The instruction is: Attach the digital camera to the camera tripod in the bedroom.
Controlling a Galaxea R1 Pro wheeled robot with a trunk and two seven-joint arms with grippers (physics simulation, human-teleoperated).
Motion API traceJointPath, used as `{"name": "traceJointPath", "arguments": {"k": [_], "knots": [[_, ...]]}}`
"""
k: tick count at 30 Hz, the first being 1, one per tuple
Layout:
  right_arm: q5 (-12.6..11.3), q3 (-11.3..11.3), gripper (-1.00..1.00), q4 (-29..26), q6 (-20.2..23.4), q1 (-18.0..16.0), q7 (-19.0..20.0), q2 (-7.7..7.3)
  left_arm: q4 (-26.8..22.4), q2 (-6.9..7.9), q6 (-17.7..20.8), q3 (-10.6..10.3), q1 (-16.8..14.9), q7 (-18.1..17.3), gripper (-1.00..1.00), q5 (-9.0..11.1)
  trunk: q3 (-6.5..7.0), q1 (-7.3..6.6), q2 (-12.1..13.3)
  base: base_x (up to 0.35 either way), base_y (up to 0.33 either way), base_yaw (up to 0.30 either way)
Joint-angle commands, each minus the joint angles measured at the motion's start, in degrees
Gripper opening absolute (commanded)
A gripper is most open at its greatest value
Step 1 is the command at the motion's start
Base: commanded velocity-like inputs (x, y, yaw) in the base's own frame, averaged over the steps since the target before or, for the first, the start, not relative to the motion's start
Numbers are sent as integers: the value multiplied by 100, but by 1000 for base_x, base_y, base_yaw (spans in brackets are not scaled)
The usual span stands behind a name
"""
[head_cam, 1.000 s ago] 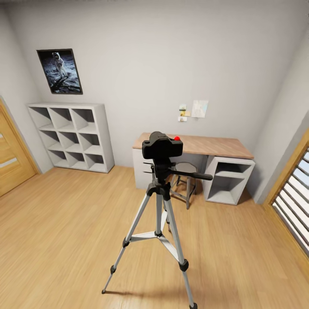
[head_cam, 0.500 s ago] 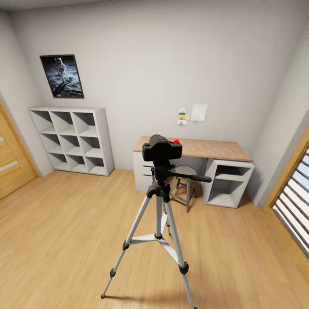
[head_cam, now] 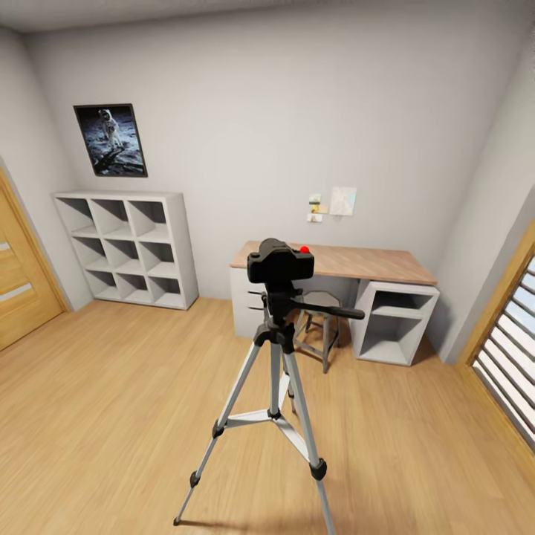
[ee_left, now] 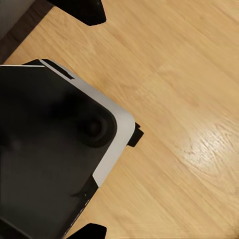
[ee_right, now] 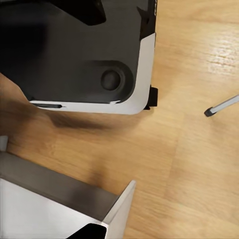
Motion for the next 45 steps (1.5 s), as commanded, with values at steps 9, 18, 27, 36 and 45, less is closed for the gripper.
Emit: {"name": "traceJointPath", "arguments": {"k": [9, 18, 27, 36, 45], "knots": [[-61, 47, 100, 19, 1, -10, 27, 6, -4, 0, -8, -49, -4, 22, 100, 42, 72, 4, -12, 0, 0, 0], [-61, 47, 100, 19, 3, -10, 17, 11, -4, 0, -8, -48, -2, 22, 100, 42, 155, 4, -12, 0, 0, 0], [-54, 47, 100, 19, 6, -10, -18, 18, -4, 0, -8, -48, -4, 22, 100, 42, 239, 4, -12, 0, 0, 0], [-52, 55, 100, 19, 11, -10, -27, 19, -4, 0, -8, -48, 0, 22, 100, 42, 323, 4, -12, 0, 0, 0], [-52, 56, 100, 19, 35, -10, -28, 18, -4, 0, -8, -48, -1, 22, 100, 42, 407, 4, -12, 0, 0, 0]]}}
